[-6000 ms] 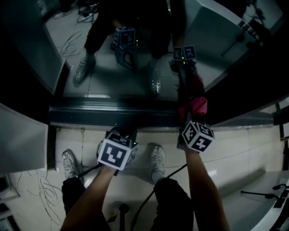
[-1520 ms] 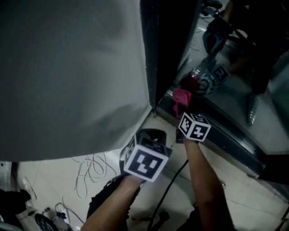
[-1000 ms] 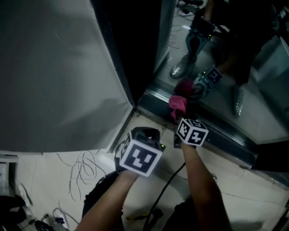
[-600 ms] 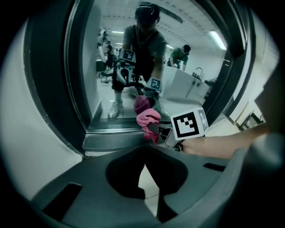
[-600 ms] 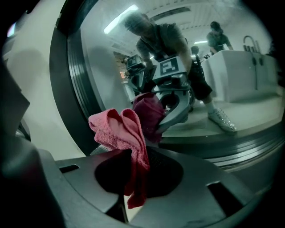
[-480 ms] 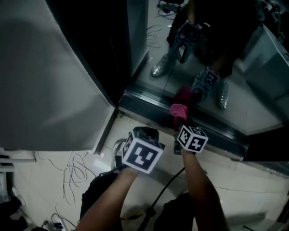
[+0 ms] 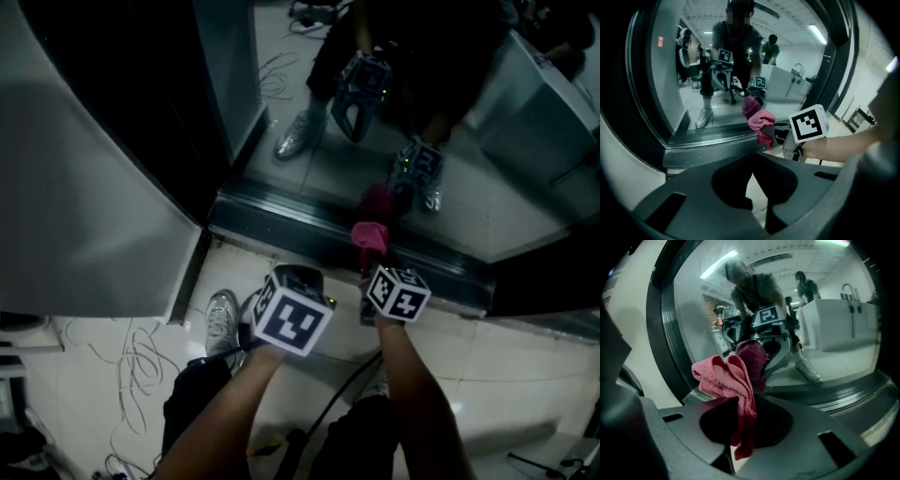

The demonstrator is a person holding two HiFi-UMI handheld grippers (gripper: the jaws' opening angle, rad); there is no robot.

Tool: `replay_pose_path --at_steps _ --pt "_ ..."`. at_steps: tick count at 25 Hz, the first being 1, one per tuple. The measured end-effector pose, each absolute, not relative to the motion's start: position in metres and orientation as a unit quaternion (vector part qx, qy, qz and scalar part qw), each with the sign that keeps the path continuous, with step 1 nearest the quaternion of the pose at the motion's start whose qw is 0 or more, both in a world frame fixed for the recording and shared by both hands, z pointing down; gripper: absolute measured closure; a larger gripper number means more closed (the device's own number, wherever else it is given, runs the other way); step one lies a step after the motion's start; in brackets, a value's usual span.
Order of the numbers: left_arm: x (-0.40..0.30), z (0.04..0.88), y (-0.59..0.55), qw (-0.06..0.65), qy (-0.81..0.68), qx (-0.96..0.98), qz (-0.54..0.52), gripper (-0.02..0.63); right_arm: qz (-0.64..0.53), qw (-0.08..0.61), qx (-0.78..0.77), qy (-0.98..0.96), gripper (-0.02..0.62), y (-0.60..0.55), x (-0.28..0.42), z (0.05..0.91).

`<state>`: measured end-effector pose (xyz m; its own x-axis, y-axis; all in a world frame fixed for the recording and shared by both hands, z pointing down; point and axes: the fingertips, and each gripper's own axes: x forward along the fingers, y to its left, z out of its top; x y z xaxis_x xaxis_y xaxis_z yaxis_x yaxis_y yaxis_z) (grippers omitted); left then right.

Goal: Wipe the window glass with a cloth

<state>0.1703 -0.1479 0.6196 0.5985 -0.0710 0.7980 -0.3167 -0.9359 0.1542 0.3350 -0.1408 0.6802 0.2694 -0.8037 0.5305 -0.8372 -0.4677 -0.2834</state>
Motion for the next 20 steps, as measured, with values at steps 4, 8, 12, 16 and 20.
replay_pose_path --at_steps 4,8,12,16,20 --pt "0.190 0.624 -0.129 0.139 -0.092 0.886 0.432 0.600 0.316 0.028 0.806 -0.500 0.540 -0.112 0.358 0.680" --pt "0.214 0.625 -0.109 0.137 -0.075 0.895 0.417 0.600 0.314 0.031 0.818 -0.480 0.540 -0.082 0.381 0.679" --pt "0.236 0.628 -0.083 0.137 -0.051 0.898 0.416 0.600 0.316 0.027 0.828 -0.463 0.540 -0.052 0.405 0.681" --pt "0.254 0.633 -0.069 0.133 -0.040 0.896 0.422 0.600 0.320 0.021 0.838 -0.441 0.540 -0.026 0.431 0.681" --pt "0.265 0.643 -0.051 0.131 -0.030 0.893 0.429 0.600 0.321 0.012 0.850 -0.418 0.540 0.003 0.452 0.684"
